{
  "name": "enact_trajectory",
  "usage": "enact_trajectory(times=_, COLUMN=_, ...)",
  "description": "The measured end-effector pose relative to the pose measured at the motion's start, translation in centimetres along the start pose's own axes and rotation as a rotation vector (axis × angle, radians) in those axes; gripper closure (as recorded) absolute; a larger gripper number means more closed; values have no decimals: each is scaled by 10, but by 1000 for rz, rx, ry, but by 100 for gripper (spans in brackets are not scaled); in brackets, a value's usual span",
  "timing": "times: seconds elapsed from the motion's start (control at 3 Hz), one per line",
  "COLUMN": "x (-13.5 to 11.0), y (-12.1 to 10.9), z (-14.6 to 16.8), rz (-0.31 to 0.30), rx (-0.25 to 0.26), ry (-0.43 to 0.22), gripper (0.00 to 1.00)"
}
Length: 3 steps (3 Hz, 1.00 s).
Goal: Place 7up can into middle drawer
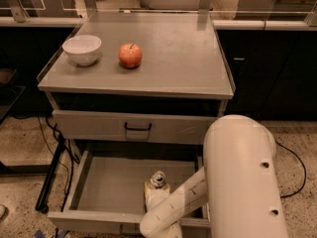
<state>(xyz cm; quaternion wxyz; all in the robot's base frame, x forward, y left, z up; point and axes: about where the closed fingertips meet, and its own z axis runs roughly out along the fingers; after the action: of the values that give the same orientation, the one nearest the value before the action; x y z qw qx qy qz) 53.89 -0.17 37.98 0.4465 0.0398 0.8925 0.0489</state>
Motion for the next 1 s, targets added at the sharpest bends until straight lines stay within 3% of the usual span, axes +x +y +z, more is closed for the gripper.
enact_trajectory(times=0.33, x=0, y=0, z=0, rz=0, rx=0, ry=0, gripper=62)
enact_trajectory(times=1.0, x=0, y=0, z=0, rz=0, rx=0, ry=0, gripper=13)
